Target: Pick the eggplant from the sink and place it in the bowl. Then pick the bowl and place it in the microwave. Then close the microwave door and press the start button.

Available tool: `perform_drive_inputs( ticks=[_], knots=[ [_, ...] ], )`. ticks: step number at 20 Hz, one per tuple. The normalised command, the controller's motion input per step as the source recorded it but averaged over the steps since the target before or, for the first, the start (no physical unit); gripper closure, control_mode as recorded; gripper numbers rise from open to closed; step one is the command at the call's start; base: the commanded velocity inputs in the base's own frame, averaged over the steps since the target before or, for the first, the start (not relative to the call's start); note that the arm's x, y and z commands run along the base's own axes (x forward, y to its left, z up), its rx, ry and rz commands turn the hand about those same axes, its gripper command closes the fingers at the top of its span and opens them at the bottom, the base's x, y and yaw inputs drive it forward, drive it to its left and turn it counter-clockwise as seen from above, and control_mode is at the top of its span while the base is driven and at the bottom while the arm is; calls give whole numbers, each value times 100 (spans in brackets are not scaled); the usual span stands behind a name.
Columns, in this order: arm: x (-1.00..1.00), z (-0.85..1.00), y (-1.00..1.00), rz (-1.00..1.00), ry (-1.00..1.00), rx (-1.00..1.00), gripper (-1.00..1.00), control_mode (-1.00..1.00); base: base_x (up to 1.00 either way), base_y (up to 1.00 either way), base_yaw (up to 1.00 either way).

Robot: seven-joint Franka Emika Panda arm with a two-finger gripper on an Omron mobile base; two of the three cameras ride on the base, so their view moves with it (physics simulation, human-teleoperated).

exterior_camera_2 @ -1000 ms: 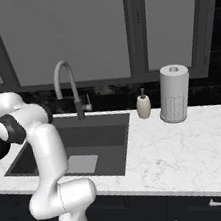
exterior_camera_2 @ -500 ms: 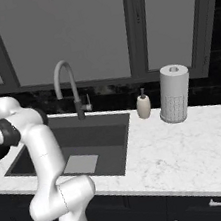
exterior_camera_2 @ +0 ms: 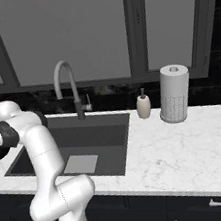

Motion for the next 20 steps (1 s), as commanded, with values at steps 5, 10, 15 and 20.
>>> perform_drive_inputs(
  ticks=[5,10,15,20],
  knots=[
    [18,-40,0,0,0,0,100,-100,0,0,0],
    [14,-25,3,0,0,0,-100,-100,0,0,0],
    [0,0,0,0,0,0,-100,-100,0,0,0],
    [0,10,-1,0,-9,0,-100,-100,0,0,0]
  ],
)
